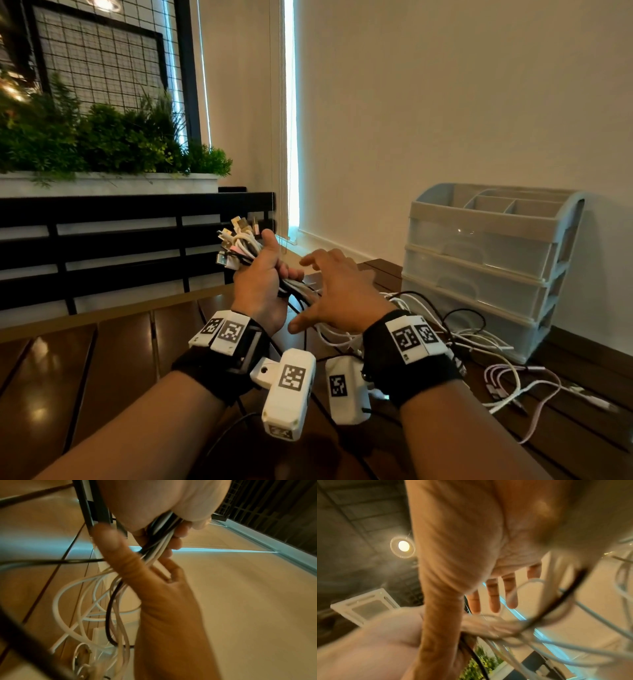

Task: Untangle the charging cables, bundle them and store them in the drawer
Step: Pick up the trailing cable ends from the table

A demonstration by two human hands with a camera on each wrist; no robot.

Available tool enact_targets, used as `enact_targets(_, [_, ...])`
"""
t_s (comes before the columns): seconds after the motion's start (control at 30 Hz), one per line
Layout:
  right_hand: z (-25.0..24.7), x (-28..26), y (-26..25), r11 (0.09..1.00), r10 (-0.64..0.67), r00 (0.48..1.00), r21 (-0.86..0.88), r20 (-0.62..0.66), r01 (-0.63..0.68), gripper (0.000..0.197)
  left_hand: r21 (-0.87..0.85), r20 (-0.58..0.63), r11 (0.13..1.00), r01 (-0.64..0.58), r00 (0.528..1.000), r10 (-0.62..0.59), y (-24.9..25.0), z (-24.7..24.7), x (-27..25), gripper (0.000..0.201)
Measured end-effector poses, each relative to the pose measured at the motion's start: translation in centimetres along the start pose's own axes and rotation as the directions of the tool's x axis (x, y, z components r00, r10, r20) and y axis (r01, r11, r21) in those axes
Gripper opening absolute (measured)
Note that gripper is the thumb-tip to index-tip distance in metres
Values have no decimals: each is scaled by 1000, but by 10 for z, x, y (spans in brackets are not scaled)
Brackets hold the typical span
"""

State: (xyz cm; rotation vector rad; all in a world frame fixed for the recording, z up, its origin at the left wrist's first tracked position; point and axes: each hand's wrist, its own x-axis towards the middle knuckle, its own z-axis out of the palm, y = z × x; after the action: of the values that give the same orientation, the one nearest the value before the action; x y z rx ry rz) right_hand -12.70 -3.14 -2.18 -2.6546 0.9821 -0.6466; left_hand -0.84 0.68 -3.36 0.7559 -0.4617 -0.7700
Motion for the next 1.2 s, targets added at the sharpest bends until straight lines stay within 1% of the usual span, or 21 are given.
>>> enact_targets(0.07, [-9, -4, -6, 981, -21, 1000, 193, 0, 20, 96, 17, -1, 1000, 11, 1000, -11, -3, -4, 1, 42])
enact_targets(0.1, [-15, -6, -9, 968, -12, 1000, 250, 0, 11, 89, 29, 1, 1000, 5, 1000, -5, -4, -5, 2, 40])
enact_targets(0.13, [-22, -8, -12, 960, 15, 1000, 280, -3, -13, 75, 46, 2, 999, -4, 1000, 4, -5, -6, 2, 39])
enact_targets(0.2, [-34, -10, -15, 950, 84, 996, 302, 9, -83, 32, 78, 0, 997, -14, 1000, 14, -6, -6, 3, 37])
enact_targets(0.23, [-39, -12, -16, 947, 116, 992, 297, 43, -124, 15, 90, -7, 996, -9, 1000, 10, -6, -7, 4, 36])
enact_targets(0.27, [-41, -14, -16, 947, 140, 986, 279, 93, -161, 9, 98, -13, 995, 0, 1000, 2, -7, -8, 5, 36])
enact_targets(0.33, [-43, -17, -15, 949, 184, 962, 218, 200, -227, 11, 109, -36, 994, 12, 999, -9, -7, -12, 9, 38])
enact_targets(0.4, [-41, -19, -14, 953, 211, 945, 161, 248, -256, 14, 97, -53, 995, 23, 998, -18, -8, -14, 11, 39])
enact_targets(0.47, [-35, -18, -13, 924, 212, 942, 260, 261, -280, 18, 74, -31, 997, 34, 999, -32, -10, -14, 12, 41])
enact_targets(0.53, [-23, -17, -15, 823, 211, 916, 444, 341, -355, 35, 64, 8, 997, 53, 999, -54, -12, -10, 9, 45])
enact_targets(0.57, [-17, -17, -16, 776, 200, 895, 494, 398, -393, 40, 46, 37, 997, 70, 997, -71, -12, -7, 7, 46])
enact_targets(0.63, [-6, -16, -18, 681, 177, 847, 559, 501, -473, 38, 25, 82, 996, 88, 993, -90, -11, -3, 2, 48])
enact_targets(0.7, [-2, -11, -15, 509, 154, 805, 652, 573, -562, 33, 17, 100, 996, 87, 991, -89, -10, -2, 0, 52])
enact_targets(0.77, [-1, -5, -6, 288, 116, 785, 736, 609, -613, 31, 8, 108, 995, 102, 989, -102, -9, -3, -1, 54])
enact_targets(0.83, [-1, 0, -1, 113, 85, 782, 774, 617, -623, 27, 9, 120, 992, 125, 985, -126, -9, -4, 0, 55])
enact_targets(0.9, [-3, 5, 0, -33, 116, 792, 799, 599, -600, 25, 27, 106, 991, 128, 986, -130, -10, -4, -2, 55])
enact_targets(0.97, [-5, 6, -4, -105, 175, 783, 802, 597, -588, 22, 36, 100, 992, 117, 988, -120, -11, -3, -4, 53])
enact_targets(1.07, [-9, 5, -6, -151, 238, 764, 800, 599, -580, 33, 51, 108, 993, 107, 988, -112, -12, -1, -7, 46])
enact_targets(1.1, [-10, 6, -5, -153, 251, 758, 798, 602, -583, 33, 53, 112, 992, 113, 987, -119, -13, -1, -8, 43])
enact_targets(1.13, [-10, 6, -4, -146, 275, 754, 801, 596, -580, 30, 60, 115, 990, 126, 985, -132, -13, 0, -8, 41])
enact_targets(1.2, [-7, 11, 3, -171, 372, 737, 822, 564, -543, 20, 96, 123, 983, 155, 978, -167, -14, 0, -6, 40])
